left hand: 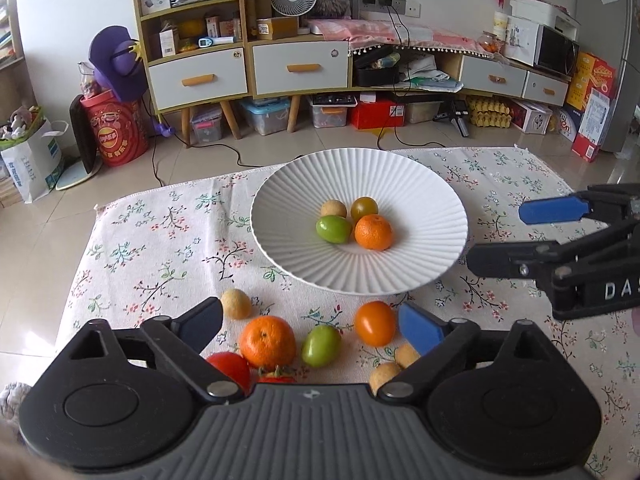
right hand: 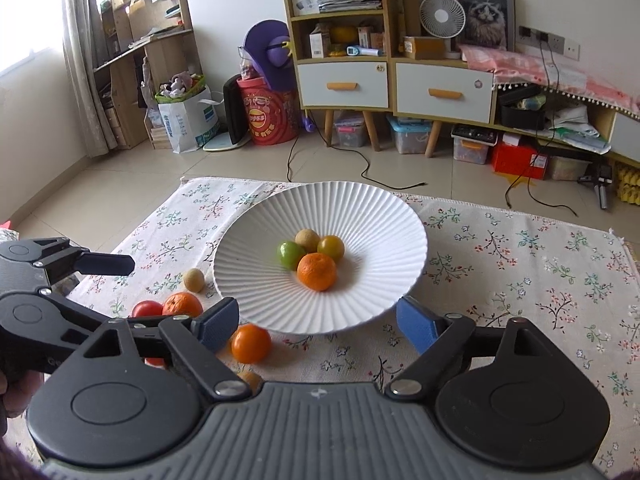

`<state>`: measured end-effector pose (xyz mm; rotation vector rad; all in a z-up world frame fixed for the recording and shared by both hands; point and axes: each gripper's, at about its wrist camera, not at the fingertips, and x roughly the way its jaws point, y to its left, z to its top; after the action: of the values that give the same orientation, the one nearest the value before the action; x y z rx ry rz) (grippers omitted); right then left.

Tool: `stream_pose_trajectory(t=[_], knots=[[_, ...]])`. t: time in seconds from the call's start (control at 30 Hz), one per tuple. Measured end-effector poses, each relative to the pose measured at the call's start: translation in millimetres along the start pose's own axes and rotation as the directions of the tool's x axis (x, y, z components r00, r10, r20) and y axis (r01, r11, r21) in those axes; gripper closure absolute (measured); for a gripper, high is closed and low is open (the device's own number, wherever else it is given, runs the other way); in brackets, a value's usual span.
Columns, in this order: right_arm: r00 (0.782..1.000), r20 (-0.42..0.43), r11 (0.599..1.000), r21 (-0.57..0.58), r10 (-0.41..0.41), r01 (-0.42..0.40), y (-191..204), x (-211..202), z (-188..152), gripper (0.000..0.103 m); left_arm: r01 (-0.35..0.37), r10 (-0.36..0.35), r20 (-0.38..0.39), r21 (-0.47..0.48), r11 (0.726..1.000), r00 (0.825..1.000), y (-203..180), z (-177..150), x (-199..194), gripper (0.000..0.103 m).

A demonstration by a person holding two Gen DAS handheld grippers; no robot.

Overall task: Organize fruits
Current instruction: 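Move the left tool to the large red tomato while the right tool moves to the orange tomato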

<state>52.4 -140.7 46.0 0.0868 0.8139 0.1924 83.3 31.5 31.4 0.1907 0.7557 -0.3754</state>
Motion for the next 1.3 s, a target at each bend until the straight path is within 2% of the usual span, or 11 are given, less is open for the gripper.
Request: stream_pose_trajectory(t=[0.17, 0.5, 0.87, 1.17, 1.3], knots=[[0.999, 0.004, 0.998, 0.031, 0.046, -0.046, 3.2, -5.5, -10.5, 0.007, -0.003, 0.003, 0.000, 0.005, 1.000, 1.000, 1.2, -10.6, -6.0, 0.004], [0.998, 0.010, 0.998, 0.006, 0.063, -0.063, 13.8, -10.6, -28.1, 0.002, 0.008, -0.007, -0.019, 0.009, 1.000, 1.000, 7.3, -31.8, -6.9, 0.004], [0.996, -0.015, 0.994, -0.065, 0.084, -0.085, 27.1, -11.3, -50.2, 0.001, -0.014, 0.013, -0.033, -0.014, 1.000, 0.999, 29.3, -57.7, -13.5, 0.004], [0.996, -0.033, 0.994, -0.063, 0.087, -0.089, 30.9, -6.7, -72.3, 0.001, -0.045, 0.044, -0.041, -0.033, 0.998, 0.998, 49.5, -72.7, -6.5, 0.004], [0.994, -0.062, 0.989, -0.114, 0.085, -0.092, 37.0, -3.7, -84.6, 0.001, -0.056, 0.055, -0.029, -0.064, 0.996, 0.998, 62.7, -81.5, -5.1, 0.004]])
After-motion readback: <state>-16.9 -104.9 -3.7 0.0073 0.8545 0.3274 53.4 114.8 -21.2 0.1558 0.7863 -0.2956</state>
